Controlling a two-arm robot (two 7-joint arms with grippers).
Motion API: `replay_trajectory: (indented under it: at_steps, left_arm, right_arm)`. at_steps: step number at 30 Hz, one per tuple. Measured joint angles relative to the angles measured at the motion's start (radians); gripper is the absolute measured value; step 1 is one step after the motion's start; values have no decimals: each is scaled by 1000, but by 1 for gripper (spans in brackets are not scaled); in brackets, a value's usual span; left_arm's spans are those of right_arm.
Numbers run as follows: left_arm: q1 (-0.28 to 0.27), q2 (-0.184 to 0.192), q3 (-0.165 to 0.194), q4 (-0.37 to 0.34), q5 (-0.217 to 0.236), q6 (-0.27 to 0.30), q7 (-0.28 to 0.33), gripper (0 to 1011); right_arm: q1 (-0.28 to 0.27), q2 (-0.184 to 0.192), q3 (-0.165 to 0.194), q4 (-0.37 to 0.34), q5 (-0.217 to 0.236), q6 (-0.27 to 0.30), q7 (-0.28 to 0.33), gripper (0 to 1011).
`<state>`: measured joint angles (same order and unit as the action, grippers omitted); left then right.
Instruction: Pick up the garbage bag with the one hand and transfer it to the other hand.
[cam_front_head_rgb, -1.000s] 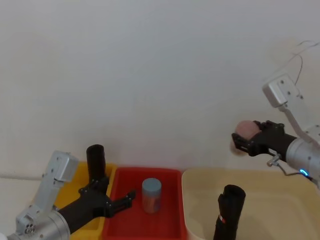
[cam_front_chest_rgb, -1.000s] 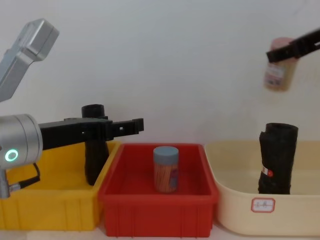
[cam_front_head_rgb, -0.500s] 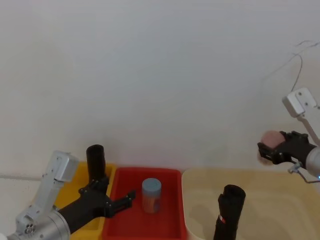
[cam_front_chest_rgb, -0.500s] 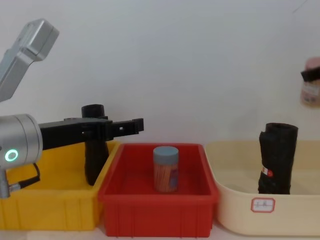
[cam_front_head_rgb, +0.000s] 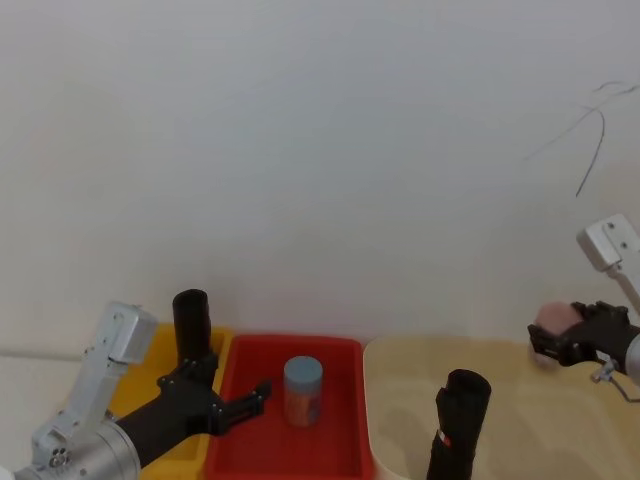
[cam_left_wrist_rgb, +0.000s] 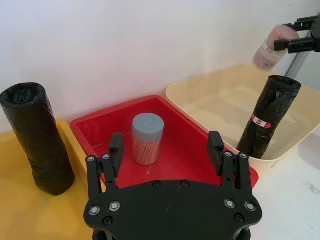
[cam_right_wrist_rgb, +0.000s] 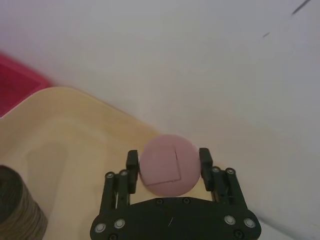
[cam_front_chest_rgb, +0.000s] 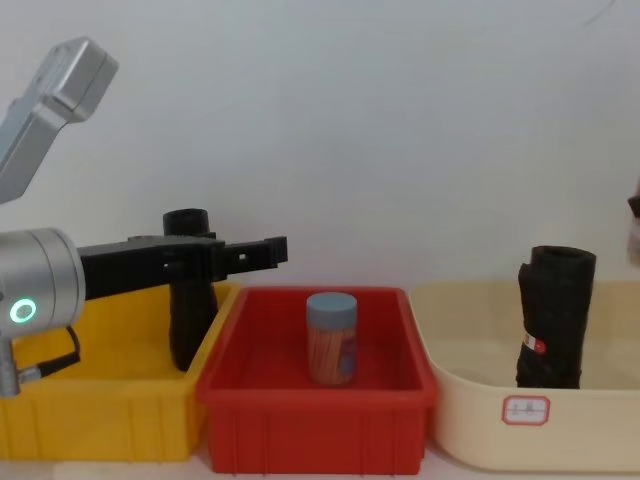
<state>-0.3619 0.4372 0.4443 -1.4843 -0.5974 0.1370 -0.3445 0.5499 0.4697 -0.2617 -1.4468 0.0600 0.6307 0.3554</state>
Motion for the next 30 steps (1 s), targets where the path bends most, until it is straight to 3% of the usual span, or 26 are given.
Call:
replay_trajectory:
  at_steps: [6,12,23,30]
  left_arm:
    - [0,0,0,0,0,0,0,1001]
    - [0,0,0,0,0,0,0,1001]
    - [0,0,0,0,0,0,0,1001]
    - [0,0,0,0,0,0,0,1001]
  right_arm:
    - [-15,4,6,1,6,0,11,886]
    - [-24,5,10,2,9,0,17,1001]
    - [-42,-6,31,-34,8,-26,0,1000]
    - [-72,-29,63,-88,16,-67,-26,1000]
